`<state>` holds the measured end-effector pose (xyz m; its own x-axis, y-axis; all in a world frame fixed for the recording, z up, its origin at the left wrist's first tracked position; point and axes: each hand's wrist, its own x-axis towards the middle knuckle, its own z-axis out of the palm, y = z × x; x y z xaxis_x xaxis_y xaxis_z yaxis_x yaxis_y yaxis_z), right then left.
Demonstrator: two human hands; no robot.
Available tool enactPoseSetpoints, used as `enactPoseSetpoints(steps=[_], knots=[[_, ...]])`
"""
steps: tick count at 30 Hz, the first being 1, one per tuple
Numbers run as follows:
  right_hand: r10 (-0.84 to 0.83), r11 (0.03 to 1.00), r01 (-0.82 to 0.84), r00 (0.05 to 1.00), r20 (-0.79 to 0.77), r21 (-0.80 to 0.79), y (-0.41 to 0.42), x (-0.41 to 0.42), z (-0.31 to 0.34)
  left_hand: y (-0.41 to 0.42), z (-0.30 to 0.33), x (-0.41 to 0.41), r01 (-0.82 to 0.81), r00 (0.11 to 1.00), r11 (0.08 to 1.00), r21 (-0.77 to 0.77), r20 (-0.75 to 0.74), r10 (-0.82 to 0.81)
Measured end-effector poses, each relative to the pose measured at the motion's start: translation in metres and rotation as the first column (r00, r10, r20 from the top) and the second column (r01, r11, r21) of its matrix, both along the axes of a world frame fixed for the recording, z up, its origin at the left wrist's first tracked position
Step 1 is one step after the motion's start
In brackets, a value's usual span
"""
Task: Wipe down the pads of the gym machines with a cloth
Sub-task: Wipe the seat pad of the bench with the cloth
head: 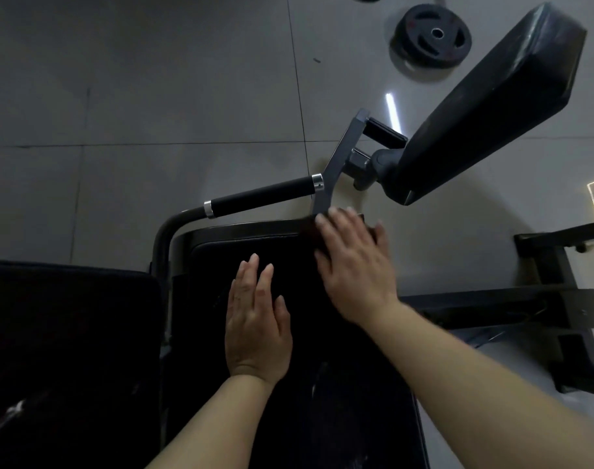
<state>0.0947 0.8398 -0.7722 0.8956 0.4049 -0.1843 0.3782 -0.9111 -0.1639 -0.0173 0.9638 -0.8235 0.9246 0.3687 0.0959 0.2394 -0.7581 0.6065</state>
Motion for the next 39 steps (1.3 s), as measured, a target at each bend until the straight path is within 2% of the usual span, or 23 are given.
enactPoseSetpoints(steps=[2, 5, 11, 15, 19, 21, 23, 25, 28, 32, 34, 37, 39], knots=[[-0.164, 0.986, 0.165, 0.986, -0.039, 0.023, 0.006, 0.026, 0.001, 0.000, -0.002, 0.000, 0.015, 1.000, 0.999, 0.046, -0.016, -0.014], [-0.246, 0.967, 0.245, 0.969, 0.012, 0.069, 0.004, 0.020, -0.001, 0.000, -0.002, 0.000, 0.023, 1.000, 0.997, 0.069, -0.022, -0.022], [-0.245, 0.969, 0.244, 0.969, 0.033, 0.027, -0.035, -0.089, -0.001, 0.000, 0.001, 0.000, 0.027, 0.999, 0.996, 0.085, -0.045, -0.024], [-0.199, 0.979, 0.200, 0.980, -0.023, 0.028, -0.063, -0.160, 0.004, -0.001, 0.001, 0.000, 0.026, 0.999, 0.996, 0.091, -0.042, -0.022], [-0.186, 0.978, 0.187, 0.982, -0.013, 0.095, -0.050, -0.093, 0.002, -0.001, 0.001, 0.000, 0.021, 0.999, 0.996, 0.086, -0.043, -0.018], [-0.251, 0.958, 0.252, 0.968, -0.026, 0.139, -0.031, -0.034, 0.000, -0.001, 0.001, 0.000, 0.013, 0.999, 0.996, 0.087, -0.033, -0.011], [-0.346, 0.910, 0.361, 0.932, -0.107, 0.202, -0.018, 0.017, 0.001, -0.001, 0.002, 0.002, 0.011, 1.000, 0.996, 0.087, -0.014, -0.010], [-0.385, 0.885, 0.407, 0.913, -0.135, 0.225, -0.014, 0.034, 0.002, -0.001, 0.001, 0.002, 0.008, 1.000, 0.996, 0.086, -0.002, -0.008], [-0.291, 0.936, 0.296, 0.955, -0.053, 0.191, -0.025, -0.001, 0.001, -0.001, 0.003, 0.000, 0.010, 1.000, 0.999, 0.048, -0.003, -0.009], [-0.189, 0.982, 0.187, 0.981, 0.045, 0.034, -0.045, -0.090, 0.000, 0.000, 0.009, 0.000, 0.025, 1.000, 0.999, -0.031, -0.003, -0.025], [-0.161, 0.984, 0.156, 0.986, 0.045, 0.087, -0.049, -0.137, 0.003, 0.002, 0.012, -0.012, 0.044, 0.999, 0.997, -0.068, 0.016, -0.043], [-0.218, 0.928, 0.232, 0.973, -0.080, 0.292, -0.043, -0.171, 0.006, 0.002, 0.009, -0.045, 0.068, 0.998, 0.997, -0.022, -0.011, -0.068], [-0.209, 0.932, 0.226, 0.974, -0.088, 0.283, -0.025, -0.161, 0.005, -0.001, 0.003, -0.063, 0.101, 0.995, 0.994, 0.044, -0.026, -0.100]])
